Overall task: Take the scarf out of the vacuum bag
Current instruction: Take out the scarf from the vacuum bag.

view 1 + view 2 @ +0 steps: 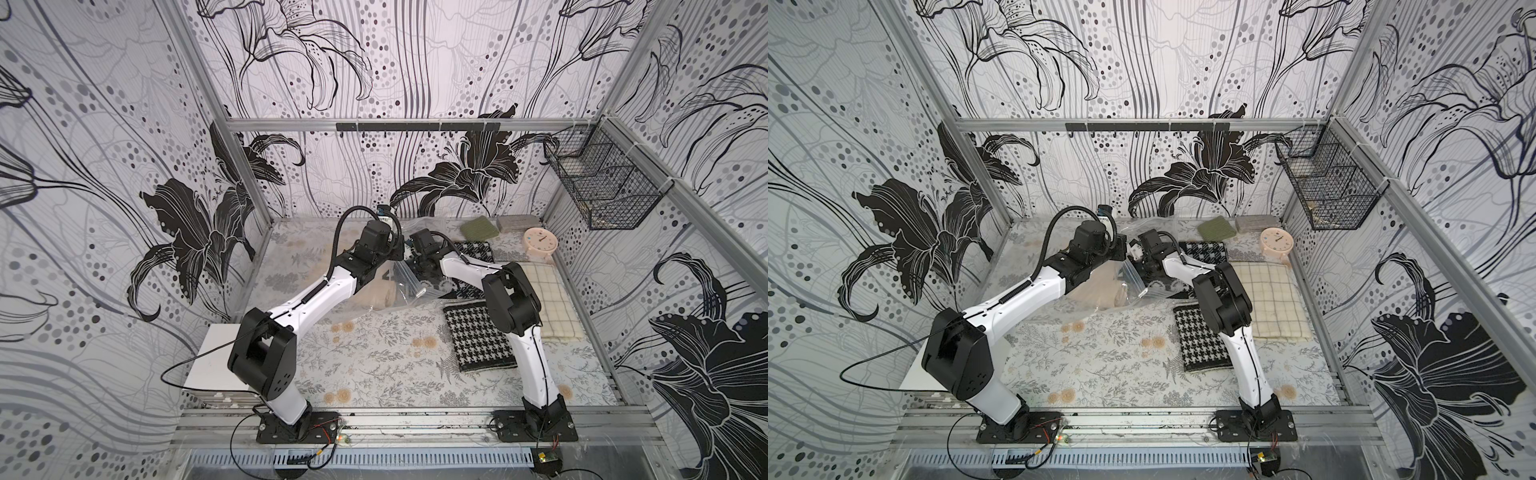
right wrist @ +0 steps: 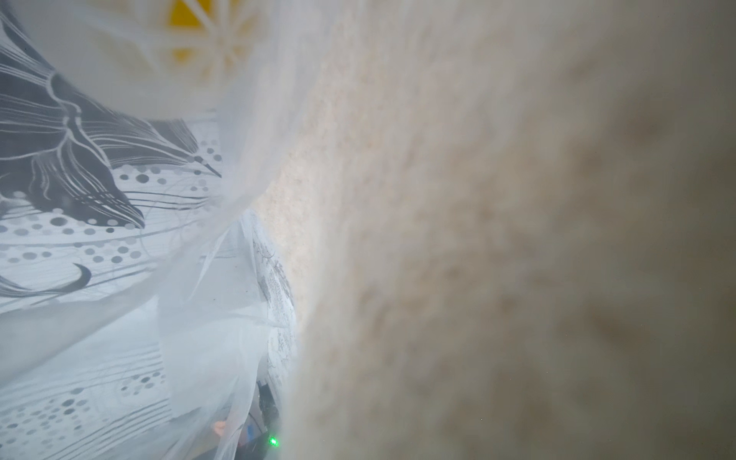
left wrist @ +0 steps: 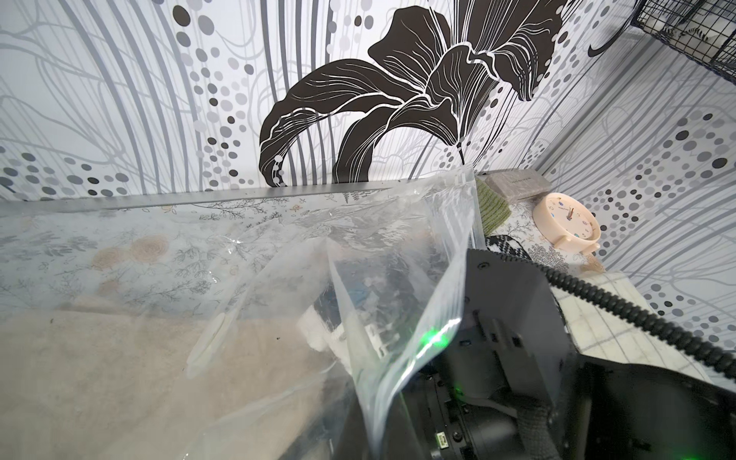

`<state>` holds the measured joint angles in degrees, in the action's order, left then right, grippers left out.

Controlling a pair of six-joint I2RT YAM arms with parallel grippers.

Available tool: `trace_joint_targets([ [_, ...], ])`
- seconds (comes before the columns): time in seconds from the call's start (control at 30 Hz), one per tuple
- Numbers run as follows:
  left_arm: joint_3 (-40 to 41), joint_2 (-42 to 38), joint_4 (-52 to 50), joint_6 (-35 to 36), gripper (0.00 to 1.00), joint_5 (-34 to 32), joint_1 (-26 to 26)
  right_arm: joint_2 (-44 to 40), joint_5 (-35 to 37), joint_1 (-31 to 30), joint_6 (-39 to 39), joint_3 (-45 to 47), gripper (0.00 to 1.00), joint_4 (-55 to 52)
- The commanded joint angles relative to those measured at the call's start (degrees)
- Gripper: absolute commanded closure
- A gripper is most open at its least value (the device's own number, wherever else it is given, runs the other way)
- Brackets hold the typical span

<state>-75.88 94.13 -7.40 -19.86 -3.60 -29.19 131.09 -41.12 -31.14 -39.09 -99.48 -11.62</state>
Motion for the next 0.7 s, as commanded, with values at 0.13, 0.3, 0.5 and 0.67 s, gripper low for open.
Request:
trace_joint_targets([
  [0.13,-0.46,-0.35,1.44,0.36,1.00,-0.84,0.37,-5.52,0.01,1.25,3.20,2.17,1.00,-1.53],
  [0.3,-0.45,-0.36,1.33,0.28,1.00,-0.89,0.36,-7.01,2.82,2.12,5.19,3.34,1.00,-3.29],
  [0.5,-0.67,-0.25,1.21,0.39,1.00,-1.05,0.29,-8.32,6.85,3.21,8.75,3.88,1.00,-7.12],
  [0.67,-1.03,0.15,0.84,0.57,1.00,-1.00,0.30,-10.13,5.92,4.59,9.40,5.76,1.00,-5.93],
])
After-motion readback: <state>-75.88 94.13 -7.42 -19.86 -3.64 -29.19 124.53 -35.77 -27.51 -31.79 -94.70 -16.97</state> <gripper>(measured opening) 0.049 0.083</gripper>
